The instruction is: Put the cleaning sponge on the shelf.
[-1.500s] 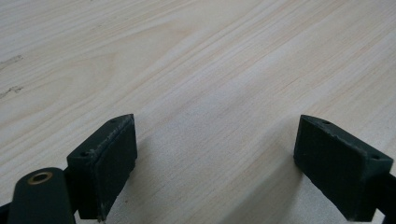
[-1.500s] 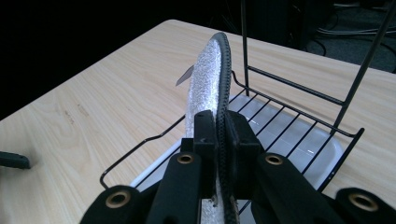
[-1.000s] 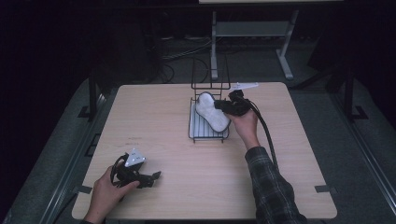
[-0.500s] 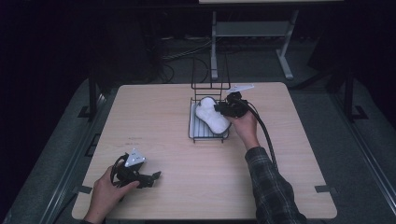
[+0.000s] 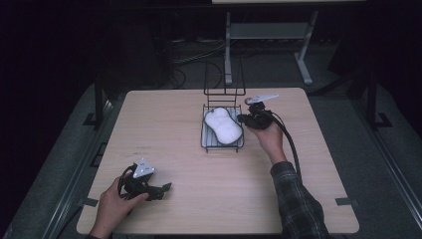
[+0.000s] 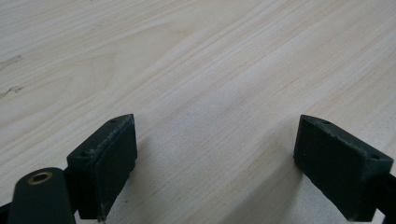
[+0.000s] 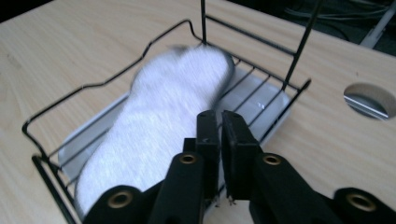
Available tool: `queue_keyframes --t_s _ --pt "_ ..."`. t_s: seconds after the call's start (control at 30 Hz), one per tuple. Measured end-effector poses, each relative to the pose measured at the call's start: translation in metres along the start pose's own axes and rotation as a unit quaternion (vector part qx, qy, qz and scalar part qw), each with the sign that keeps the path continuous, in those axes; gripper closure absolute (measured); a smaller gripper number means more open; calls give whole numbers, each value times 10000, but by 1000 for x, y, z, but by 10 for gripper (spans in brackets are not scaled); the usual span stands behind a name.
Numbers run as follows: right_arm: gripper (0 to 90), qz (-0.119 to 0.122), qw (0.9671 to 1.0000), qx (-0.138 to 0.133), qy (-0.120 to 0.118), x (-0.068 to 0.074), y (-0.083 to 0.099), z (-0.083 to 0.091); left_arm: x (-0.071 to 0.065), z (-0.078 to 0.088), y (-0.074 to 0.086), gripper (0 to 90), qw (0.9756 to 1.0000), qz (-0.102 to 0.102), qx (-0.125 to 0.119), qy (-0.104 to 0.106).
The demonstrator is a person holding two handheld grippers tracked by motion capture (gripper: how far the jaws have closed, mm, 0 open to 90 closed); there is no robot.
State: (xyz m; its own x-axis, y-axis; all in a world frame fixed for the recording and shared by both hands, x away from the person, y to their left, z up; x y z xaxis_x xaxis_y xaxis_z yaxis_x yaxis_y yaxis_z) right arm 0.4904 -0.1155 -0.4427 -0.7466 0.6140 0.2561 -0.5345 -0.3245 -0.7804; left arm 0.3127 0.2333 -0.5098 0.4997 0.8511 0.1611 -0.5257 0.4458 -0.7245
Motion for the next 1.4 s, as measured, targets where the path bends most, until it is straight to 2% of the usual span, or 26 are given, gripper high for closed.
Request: queue_keyframes --t_s 0.23,0.4,0.53,0.8,0.83,0.97,1.13,1.2,1.23,1.33,1.37,1.4 --pt "894 104 9998 138 -84 0 15 7 0 0 0 126 10000 -1 0 0" --pt "894 257 9989 319 -236 10 19 -3 0 0 0 126 10000 -2 2 -1" --pt "896 378 9978 491 -244 15 23 -11 0 0 0 126 10000 0 -1 0" --pt "896 497 9960 566 -482 27 26 -8 0 0 0 126 10000 -1 0 0" --pt "896 550 9950 598 -585 33 27 -9 0 0 0 126 10000 -1 0 0" --pt "896 570 9947 584 -620 39 27 -7 0 0 0 126 10000 -1 0 -1" --pt "895 526 9951 559 -627 38 29 0 0 0 0 126 10000 0 2 -1" --pt "870 496 9956 501 -623 38 32 7 0 0 0 126 10000 -1 1 -1" --pt "802 462 9958 482 -620 38 34 13 0 0 0 126 10000 -1 1 0" --pt "745 400 9964 457 -586 38 36 20 0 0 0 126 10000 0 0 0" --pt "671 348 9971 455 -511 37 38 29 0 0 0 126 10000 0 1 -1" --pt "671 348 9971 455 -511 37 38 29 0 0 0 126 10000 0 1 -1"
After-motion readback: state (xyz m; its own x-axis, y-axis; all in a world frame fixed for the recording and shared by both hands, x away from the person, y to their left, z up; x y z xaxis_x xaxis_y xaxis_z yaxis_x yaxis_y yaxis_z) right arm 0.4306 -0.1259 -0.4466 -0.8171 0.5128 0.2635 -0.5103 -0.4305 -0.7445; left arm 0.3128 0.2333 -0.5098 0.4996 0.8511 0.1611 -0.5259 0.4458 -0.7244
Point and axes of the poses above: each handheld gripper's, and its own axes: z roughly backward along the jaws, y roughly out of its underside, x roughly to its left, the point moved 5 cm from there along -z, roughly forward along the jaws, and after that the axes turned 13 degrees about -y, right-handed, at the moved point
